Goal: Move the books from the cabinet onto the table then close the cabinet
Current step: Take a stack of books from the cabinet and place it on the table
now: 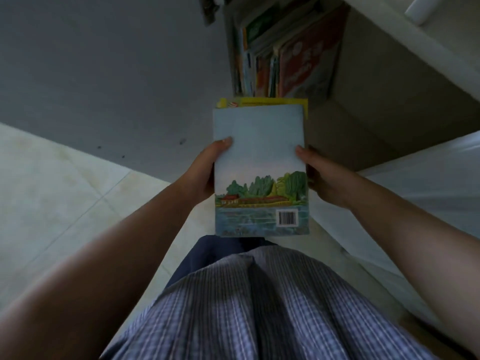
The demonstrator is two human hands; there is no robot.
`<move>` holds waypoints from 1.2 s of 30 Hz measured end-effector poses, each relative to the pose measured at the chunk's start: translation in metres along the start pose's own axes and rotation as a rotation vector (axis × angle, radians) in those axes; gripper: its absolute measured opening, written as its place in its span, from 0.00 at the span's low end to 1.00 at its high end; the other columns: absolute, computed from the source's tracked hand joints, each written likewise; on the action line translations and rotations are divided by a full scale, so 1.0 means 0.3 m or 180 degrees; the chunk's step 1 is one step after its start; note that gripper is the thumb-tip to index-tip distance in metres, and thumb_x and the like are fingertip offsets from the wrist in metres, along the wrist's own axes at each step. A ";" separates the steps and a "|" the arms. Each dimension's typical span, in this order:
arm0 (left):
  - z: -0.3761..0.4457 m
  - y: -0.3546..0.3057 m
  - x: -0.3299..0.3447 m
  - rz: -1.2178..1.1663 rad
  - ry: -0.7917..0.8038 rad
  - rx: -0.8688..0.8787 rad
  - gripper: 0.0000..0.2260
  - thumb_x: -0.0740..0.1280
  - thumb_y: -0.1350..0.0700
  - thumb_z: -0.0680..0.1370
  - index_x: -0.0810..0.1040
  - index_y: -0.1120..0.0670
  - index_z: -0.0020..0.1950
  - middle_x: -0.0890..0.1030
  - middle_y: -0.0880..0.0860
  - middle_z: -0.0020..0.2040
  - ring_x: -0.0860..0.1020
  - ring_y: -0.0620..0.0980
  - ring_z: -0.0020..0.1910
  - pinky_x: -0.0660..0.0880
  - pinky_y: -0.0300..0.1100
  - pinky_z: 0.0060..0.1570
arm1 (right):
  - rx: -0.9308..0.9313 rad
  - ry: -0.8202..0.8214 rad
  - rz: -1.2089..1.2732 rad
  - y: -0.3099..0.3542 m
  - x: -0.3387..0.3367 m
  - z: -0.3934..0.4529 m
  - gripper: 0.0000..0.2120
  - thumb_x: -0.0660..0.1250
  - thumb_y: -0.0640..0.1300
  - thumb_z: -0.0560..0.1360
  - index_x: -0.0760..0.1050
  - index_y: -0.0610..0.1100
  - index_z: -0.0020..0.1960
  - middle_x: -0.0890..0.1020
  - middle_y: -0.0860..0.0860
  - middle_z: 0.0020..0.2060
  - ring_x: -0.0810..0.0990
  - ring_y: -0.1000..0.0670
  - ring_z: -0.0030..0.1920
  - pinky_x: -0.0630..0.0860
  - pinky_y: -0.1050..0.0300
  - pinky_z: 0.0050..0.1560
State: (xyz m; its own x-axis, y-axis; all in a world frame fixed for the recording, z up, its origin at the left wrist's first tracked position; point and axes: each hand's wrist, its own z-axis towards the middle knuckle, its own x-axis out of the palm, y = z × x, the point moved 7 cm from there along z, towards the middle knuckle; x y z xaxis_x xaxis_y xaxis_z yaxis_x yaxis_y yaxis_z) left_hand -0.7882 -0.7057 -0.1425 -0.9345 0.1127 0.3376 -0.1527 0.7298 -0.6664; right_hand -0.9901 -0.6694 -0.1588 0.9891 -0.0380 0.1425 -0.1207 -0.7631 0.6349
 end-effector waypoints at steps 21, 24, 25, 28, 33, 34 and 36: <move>-0.900 0.400 -0.728 -0.1798 -0.1568 0.0895 0.18 0.63 0.46 0.76 0.73 0.55 0.61 0.82 0.57 0.50 0.84 0.53 0.44 0.82 0.46 0.43 | 0.0052 0.1809 -0.2113 -0.229 1.084 -0.242 0.29 0.72 0.52 0.68 0.68 0.40 0.64 0.81 0.42 0.55 0.82 0.42 0.54 0.80 0.46 0.53; -1.044 0.486 -0.834 -0.1920 -0.1818 0.0921 0.17 0.63 0.45 0.76 0.74 0.54 0.60 0.82 0.56 0.48 0.84 0.53 0.44 0.82 0.47 0.46 | 0.0064 0.2072 -0.2363 -0.320 1.257 -0.295 0.42 0.76 0.58 0.58 0.68 0.40 0.66 0.82 0.42 0.56 0.83 0.42 0.53 0.80 0.44 0.55; -1.122 0.532 -0.892 -0.1998 -0.1923 0.0971 0.17 0.63 0.45 0.77 0.74 0.54 0.60 0.83 0.56 0.48 0.84 0.53 0.44 0.82 0.47 0.46 | 0.0103 0.2161 -0.2485 -0.384 1.342 -0.321 0.45 0.77 0.60 0.55 0.68 0.40 0.66 0.82 0.42 0.56 0.83 0.42 0.53 0.80 0.43 0.55; -1.308 0.634 -1.025 -0.2165 -0.2118 0.1102 0.21 0.65 0.44 0.73 0.74 0.54 0.61 0.82 0.57 0.49 0.84 0.54 0.45 0.82 0.47 0.45 | 0.0159 0.2340 -0.2698 -0.524 1.545 -0.391 0.46 0.78 0.60 0.54 0.69 0.40 0.65 0.82 0.41 0.56 0.84 0.42 0.52 0.80 0.43 0.55; -1.625 0.791 -1.239 -0.2419 -0.2500 0.1416 0.17 0.63 0.47 0.77 0.73 0.54 0.62 0.82 0.56 0.49 0.84 0.53 0.44 0.81 0.45 0.40 | 0.0221 0.2832 -0.3074 -0.759 1.889 -0.529 0.41 0.77 0.59 0.59 0.69 0.39 0.65 0.82 0.40 0.55 0.84 0.41 0.51 0.81 0.44 0.52; -1.674 0.813 -1.267 -0.2449 -0.2591 0.1465 0.14 0.62 0.48 0.78 0.74 0.53 0.60 0.82 0.56 0.48 0.84 0.52 0.44 0.81 0.45 0.41 | 0.0204 0.2918 -0.3133 -0.788 1.942 -0.555 0.41 0.77 0.59 0.59 0.69 0.39 0.65 0.82 0.41 0.54 0.84 0.42 0.51 0.81 0.45 0.51; -1.780 0.871 -1.330 -0.2545 -0.2793 0.1565 0.11 0.61 0.50 0.79 0.75 0.52 0.58 0.82 0.56 0.50 0.84 0.52 0.45 0.81 0.45 0.42 | 0.0216 0.3123 -0.3279 -0.862 2.063 -0.612 0.40 0.76 0.59 0.60 0.69 0.40 0.64 0.82 0.40 0.55 0.85 0.42 0.51 0.81 0.45 0.51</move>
State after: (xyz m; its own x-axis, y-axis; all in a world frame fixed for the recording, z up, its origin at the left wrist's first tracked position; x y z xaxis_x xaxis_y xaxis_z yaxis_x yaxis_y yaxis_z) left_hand -0.2835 -0.1997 -0.0963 -0.3977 -0.8555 0.3315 -0.6929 0.0432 -0.7198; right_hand -0.3624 -0.3771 -0.0955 0.1693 0.9777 0.1245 0.6369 -0.2049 0.7432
